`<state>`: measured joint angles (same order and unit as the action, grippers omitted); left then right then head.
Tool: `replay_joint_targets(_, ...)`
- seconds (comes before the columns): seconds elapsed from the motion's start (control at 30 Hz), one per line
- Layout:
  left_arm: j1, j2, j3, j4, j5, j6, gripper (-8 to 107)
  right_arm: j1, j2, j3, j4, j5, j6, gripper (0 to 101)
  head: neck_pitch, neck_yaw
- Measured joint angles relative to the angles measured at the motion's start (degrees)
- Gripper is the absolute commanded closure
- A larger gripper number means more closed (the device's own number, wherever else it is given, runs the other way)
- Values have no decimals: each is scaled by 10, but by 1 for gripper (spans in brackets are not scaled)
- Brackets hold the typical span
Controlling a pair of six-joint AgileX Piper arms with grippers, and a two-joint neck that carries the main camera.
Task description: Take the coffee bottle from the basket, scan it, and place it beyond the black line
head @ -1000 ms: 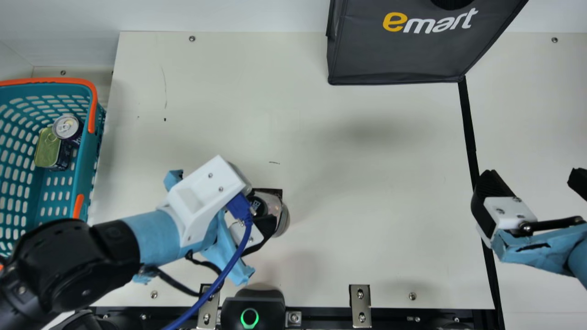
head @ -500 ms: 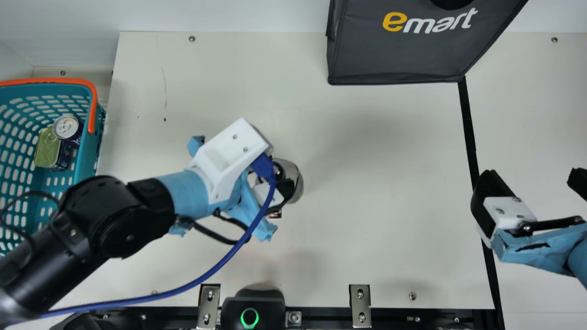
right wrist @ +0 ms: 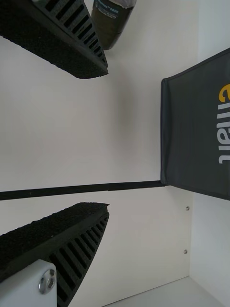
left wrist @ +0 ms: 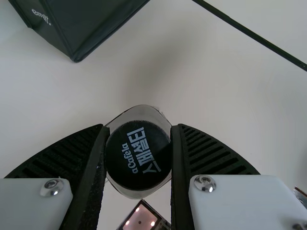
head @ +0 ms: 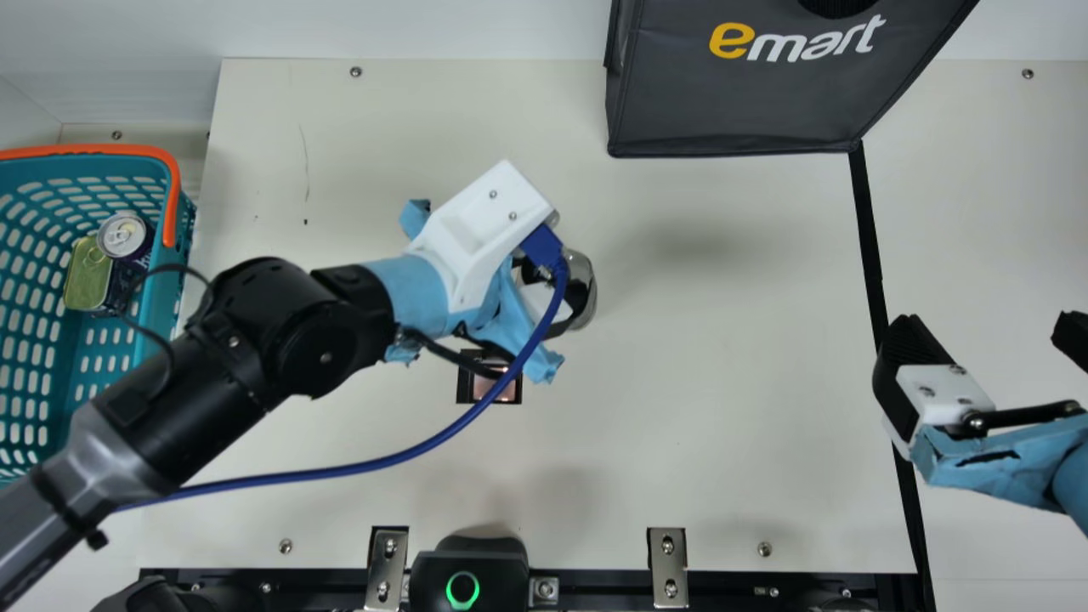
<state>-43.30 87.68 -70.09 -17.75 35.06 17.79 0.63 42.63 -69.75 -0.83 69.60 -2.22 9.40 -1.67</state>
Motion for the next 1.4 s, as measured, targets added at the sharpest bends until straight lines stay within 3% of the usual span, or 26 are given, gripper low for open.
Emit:
replay_joint_targets(0.67, 12, 93, -97, -47, 25, 88, 89, 0, 0, 0, 0, -1, 0, 10, 1, 0)
replay_joint_targets(1.4, 24, 114, -105, -53, 66, 154, 89, 0, 0, 0, 0, -1, 0, 10, 1, 0)
